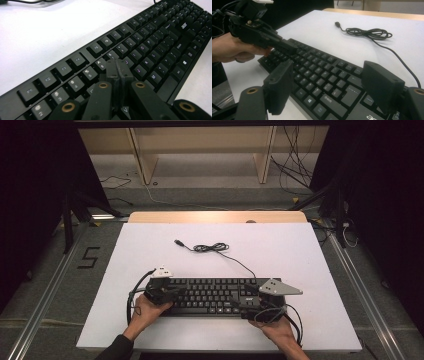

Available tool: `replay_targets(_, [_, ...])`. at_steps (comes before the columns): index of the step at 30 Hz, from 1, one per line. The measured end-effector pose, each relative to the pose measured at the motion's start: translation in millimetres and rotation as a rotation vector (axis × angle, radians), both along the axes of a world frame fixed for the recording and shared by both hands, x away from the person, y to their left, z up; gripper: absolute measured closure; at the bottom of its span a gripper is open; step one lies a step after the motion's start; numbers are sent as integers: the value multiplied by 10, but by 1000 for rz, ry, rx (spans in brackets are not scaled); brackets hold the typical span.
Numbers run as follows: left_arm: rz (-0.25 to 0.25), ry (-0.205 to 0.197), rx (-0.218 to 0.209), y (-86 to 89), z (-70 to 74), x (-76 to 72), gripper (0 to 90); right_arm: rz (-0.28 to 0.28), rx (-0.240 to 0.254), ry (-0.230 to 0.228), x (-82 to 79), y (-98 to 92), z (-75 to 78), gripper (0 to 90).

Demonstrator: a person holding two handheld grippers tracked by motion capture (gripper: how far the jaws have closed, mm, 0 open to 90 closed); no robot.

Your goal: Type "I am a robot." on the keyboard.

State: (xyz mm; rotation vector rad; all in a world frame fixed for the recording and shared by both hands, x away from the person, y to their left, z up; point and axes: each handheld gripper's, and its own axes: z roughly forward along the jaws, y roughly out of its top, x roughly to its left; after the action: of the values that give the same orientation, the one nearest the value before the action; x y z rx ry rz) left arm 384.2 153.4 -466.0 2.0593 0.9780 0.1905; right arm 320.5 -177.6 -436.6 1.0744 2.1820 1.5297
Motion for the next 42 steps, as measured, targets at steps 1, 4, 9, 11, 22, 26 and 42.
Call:
replay_targets(1, [0,-2,7,-13,-9,7,890,0,-3,0,-6,0,0,269])
replay_targets(4, [1,6,20,-33,-30,20,890,1,-6,-2,-19,-2,-2,268])
replay_targets(9, [6,8,27,-41,-50,40,890,5,-6,-3,-29,3,-3,267])
replay_targets(11, [9,6,38,-44,-57,45,889,7,-6,-4,-31,4,-2,268])
replay_targets(22, [16,22,55,-58,-114,50,892,9,-8,0,-35,16,-6,268])
replay_targets(26, [18,31,44,-51,-118,57,892,10,-9,1,-38,22,-7,268])
replay_targets(42, [47,-16,-6,37,8,30,869,11,-8,-2,-40,19,-4,268])
